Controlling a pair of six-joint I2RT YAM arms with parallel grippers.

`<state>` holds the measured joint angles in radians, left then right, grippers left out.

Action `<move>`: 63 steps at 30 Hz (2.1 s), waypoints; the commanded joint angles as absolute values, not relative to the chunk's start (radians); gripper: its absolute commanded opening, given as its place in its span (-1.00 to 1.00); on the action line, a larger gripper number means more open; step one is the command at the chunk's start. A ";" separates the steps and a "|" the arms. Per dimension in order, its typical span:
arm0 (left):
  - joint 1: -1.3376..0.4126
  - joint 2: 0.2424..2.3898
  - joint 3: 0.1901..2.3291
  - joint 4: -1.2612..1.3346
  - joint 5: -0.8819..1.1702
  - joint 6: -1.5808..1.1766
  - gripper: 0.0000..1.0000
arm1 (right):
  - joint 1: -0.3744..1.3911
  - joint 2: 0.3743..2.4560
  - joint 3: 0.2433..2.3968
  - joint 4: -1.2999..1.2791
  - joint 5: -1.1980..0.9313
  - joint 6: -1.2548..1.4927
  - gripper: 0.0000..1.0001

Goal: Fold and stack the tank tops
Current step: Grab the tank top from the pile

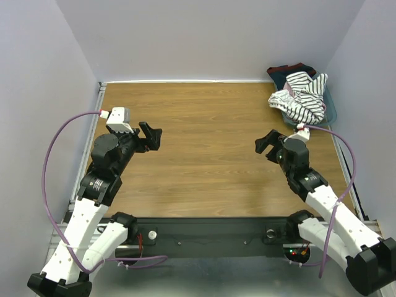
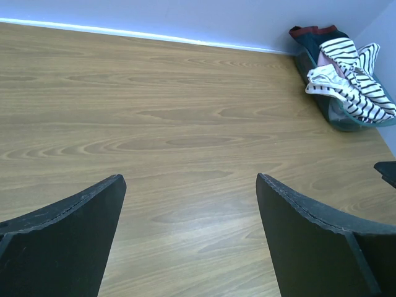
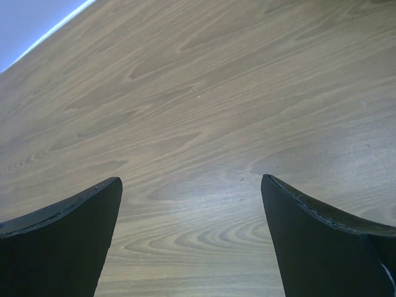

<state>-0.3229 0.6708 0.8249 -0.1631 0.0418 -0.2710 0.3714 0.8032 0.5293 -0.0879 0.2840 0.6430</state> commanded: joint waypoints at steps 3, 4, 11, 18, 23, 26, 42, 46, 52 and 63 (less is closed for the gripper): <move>-0.318 0.672 0.821 -0.137 0.049 -0.262 0.97 | 0.365 0.904 0.685 -0.147 0.317 0.608 1.00; -0.318 0.675 0.822 -0.138 0.052 -0.262 0.97 | 0.365 0.943 0.756 -0.153 0.327 0.586 1.00; -0.318 0.689 0.831 -0.141 0.064 -0.255 0.97 | 0.129 1.471 1.190 -0.275 0.276 0.554 1.00; -0.316 0.695 0.828 -0.140 0.083 -0.262 0.97 | -0.035 1.736 1.503 -0.353 0.400 0.610 0.93; -0.316 0.699 0.830 -0.133 0.106 -0.268 0.97 | -0.075 1.807 1.585 -0.365 0.549 0.623 0.84; -0.316 0.695 0.827 -0.138 0.106 -0.268 0.97 | -0.077 1.831 1.603 -0.364 0.675 0.612 0.85; -0.316 0.689 0.822 -0.133 0.109 -0.272 0.97 | -0.146 2.109 1.787 -0.362 0.652 0.534 0.72; -0.316 0.692 0.821 -0.135 0.107 -0.275 0.97 | -0.146 2.105 1.784 -0.361 0.644 0.566 0.54; -0.316 0.698 0.821 -0.132 0.110 -0.273 0.97 | -0.146 2.050 1.784 -0.357 0.655 0.578 -0.66; -0.316 0.712 0.825 -0.133 0.098 -0.273 0.97 | -0.146 1.833 1.799 -0.350 0.551 0.558 -0.99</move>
